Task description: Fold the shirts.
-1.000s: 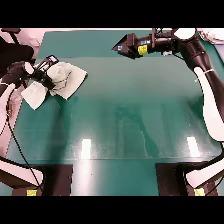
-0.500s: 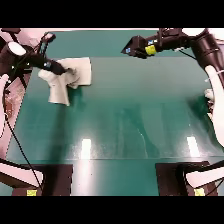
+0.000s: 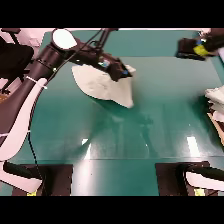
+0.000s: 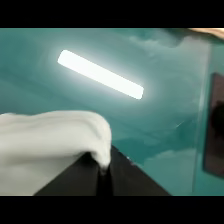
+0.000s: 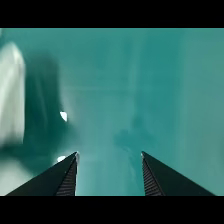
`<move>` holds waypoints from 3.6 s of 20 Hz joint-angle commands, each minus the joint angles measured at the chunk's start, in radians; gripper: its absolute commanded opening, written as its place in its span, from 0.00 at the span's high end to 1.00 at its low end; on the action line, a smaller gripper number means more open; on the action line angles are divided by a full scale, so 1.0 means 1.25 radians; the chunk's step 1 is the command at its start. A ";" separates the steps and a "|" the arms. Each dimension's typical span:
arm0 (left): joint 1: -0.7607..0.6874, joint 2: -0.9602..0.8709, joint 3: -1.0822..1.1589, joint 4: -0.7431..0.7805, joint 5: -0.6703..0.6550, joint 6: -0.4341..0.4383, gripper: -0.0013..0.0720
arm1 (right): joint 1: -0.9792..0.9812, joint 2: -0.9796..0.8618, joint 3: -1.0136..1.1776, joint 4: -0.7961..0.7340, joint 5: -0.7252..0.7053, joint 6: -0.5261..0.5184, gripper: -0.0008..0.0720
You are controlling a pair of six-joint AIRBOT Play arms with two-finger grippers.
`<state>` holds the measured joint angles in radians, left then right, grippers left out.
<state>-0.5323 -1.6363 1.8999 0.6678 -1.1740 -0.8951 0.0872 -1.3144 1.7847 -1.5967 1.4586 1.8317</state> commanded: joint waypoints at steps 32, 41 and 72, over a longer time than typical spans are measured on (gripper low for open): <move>-0.026 0.304 0.047 1.073 -0.288 -0.400 0.95 | 0.053 -0.340 -0.295 0.635 -0.309 -0.405 0.35; -0.026 0.304 0.047 1.073 -0.282 -0.400 0.95 | 0.065 -0.520 -0.128 0.634 -0.227 -0.272 0.35; -0.026 0.369 -0.051 0.844 -0.029 -0.446 0.95 | -0.322 0.139 -0.127 0.634 -0.198 -0.273 0.96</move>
<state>-0.5663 -1.2137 1.8393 1.7660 -1.3094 -1.4441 -0.2272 -1.2373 1.6257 -0.8070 1.1965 1.4971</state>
